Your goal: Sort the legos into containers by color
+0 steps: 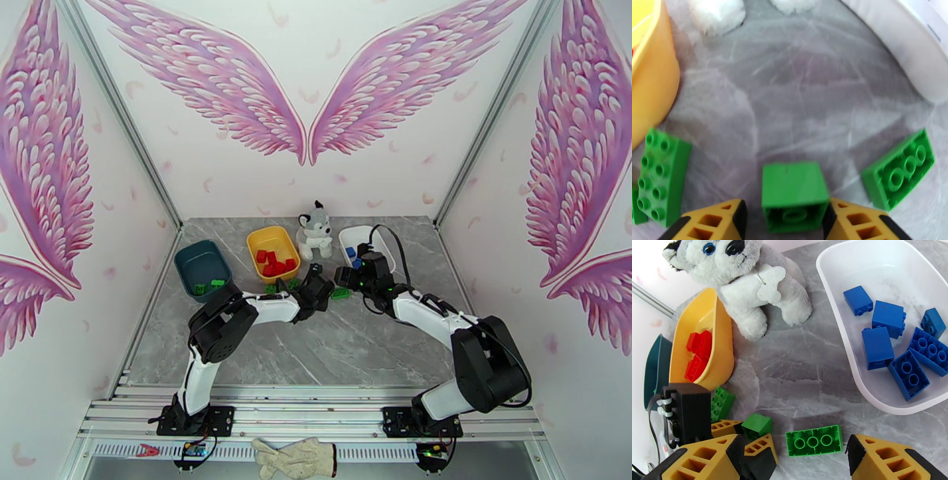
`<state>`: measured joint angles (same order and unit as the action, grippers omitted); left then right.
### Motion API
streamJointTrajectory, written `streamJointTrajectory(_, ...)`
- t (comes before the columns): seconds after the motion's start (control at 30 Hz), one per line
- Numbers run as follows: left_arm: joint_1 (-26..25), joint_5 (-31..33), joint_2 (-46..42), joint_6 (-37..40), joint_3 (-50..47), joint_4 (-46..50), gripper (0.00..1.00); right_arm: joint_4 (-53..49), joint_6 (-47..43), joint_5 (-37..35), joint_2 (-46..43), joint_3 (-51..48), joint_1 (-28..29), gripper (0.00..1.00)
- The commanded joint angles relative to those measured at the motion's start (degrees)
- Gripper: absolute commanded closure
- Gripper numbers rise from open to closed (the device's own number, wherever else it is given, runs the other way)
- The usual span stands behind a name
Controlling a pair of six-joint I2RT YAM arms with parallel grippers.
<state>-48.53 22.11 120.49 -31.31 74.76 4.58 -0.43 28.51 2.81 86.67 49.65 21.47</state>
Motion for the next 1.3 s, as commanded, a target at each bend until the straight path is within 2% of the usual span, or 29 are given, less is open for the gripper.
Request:
streamJointTrajectory(0.0,0.0,0.0,1.4,1.0,3.3,1.3,0.49,1.0,0.6,0.9,-1.0,-0.9,-0.4,0.25)
streamJointTrajectory(0.23,0.4,0.4,2.2,1.4,4.4,2.5,0.57,1.3,0.6,1.2,-1.1,-0.9,-0.4,0.26)
streamJointTrajectory(0.47,0.5,0.6,2.5,1.6,4.3,2.9,0.55,1.4,0.7,1.6,-1.1,-1.0,-0.4,0.26)
streamJointTrajectory(0.6,0.5,0.9,1.8,1.6,3.6,2.5,0.65,1.6,0.7,1.8,-1.1,-1.1,-0.5,0.26)
streamJointTrajectory(0.67,0.2,1.1,0.2,1.6,2.4,2.2,0.71,1.7,0.7,2.1,-1.2,-1.1,-0.5,0.26)
streamJointTrajectory(0.87,0.8,2.3,-10.3,2.0,-5.7,0.8,0.72,5.3,1.1,7.8,-0.6,-1.9,-0.4,0.27)
streamJointTrajectory(1.03,5.1,2.0,-19.9,2.0,-13.1,-0.2,0.72,7.5,1.1,14.9,1.8,-0.6,1.1,0.28)
streamJointTrajectory(1.27,16.0,1.1,-30.9,2.9,-21.0,-0.4,0.73,5.6,-1.5,16.3,6.5,4.9,8.3,0.27)
